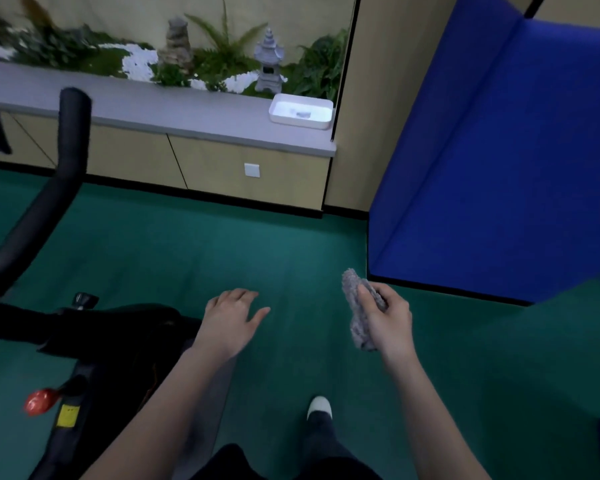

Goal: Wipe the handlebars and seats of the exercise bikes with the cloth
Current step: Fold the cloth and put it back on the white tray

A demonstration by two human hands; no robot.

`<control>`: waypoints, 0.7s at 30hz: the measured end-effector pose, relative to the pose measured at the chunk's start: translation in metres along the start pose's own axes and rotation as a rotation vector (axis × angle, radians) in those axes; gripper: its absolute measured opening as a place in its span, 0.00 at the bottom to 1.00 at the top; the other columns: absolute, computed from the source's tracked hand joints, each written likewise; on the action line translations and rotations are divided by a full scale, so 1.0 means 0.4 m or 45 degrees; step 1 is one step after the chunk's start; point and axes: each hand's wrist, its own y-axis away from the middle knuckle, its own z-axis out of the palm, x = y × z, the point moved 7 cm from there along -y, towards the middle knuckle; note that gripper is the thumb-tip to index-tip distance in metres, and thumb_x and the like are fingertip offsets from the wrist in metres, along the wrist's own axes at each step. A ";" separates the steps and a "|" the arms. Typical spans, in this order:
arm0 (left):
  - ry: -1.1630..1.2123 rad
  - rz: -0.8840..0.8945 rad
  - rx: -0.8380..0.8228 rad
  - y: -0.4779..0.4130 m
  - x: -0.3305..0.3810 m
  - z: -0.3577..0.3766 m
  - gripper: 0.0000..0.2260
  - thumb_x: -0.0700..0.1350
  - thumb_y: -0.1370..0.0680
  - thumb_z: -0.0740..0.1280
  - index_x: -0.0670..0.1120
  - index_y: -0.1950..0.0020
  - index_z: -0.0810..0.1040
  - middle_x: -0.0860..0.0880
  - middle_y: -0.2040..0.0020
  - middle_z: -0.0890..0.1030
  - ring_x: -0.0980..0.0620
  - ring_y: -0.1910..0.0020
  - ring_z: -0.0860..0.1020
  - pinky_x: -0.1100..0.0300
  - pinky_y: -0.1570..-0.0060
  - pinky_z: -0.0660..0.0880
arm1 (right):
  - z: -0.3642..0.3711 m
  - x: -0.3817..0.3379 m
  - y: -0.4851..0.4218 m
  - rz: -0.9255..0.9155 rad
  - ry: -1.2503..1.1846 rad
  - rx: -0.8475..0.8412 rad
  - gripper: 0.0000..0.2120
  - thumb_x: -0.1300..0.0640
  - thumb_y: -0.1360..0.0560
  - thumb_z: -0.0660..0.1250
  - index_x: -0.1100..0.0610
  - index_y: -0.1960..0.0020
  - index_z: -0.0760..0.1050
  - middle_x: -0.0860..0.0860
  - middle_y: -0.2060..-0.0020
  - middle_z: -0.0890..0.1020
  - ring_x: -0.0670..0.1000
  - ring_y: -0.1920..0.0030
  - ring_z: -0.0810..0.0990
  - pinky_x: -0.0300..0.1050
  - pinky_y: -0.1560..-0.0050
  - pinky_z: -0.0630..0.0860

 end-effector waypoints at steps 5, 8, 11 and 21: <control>0.087 0.004 0.120 -0.178 0.125 -0.079 0.22 0.57 0.19 0.56 0.47 0.29 0.68 0.50 0.30 0.70 0.49 0.29 0.64 0.52 0.31 0.58 | -0.062 -0.052 -0.201 -0.050 -0.022 0.002 0.06 0.53 0.23 0.66 0.45 0.58 0.77 0.45 0.61 0.82 0.44 0.58 0.80 0.38 0.58 0.73; 0.141 -0.007 0.165 -0.261 0.162 -0.103 0.22 0.57 0.19 0.57 0.47 0.29 0.69 0.50 0.30 0.70 0.49 0.29 0.65 0.52 0.31 0.59 | -0.079 -0.074 -0.312 -0.075 -0.004 0.010 0.05 0.53 0.23 0.66 0.47 0.57 0.78 0.46 0.61 0.82 0.47 0.58 0.79 0.39 0.58 0.74; 0.125 -0.026 0.144 -0.334 0.163 -0.113 0.22 0.57 0.19 0.56 0.47 0.28 0.68 0.50 0.29 0.70 0.50 0.29 0.65 0.53 0.31 0.59 | -0.066 -0.095 -0.410 -0.060 -0.031 0.013 0.04 0.53 0.22 0.65 0.50 0.55 0.78 0.49 0.60 0.82 0.50 0.56 0.80 0.45 0.54 0.76; 0.090 -0.128 0.090 -0.695 0.041 -0.182 0.22 0.58 0.19 0.55 0.49 0.28 0.68 0.50 0.29 0.70 0.49 0.28 0.63 0.53 0.31 0.57 | 0.199 -0.199 -0.769 -0.102 0.096 -0.147 0.06 0.53 0.22 0.65 0.52 0.50 0.80 0.44 0.58 0.81 0.43 0.56 0.78 0.36 0.56 0.73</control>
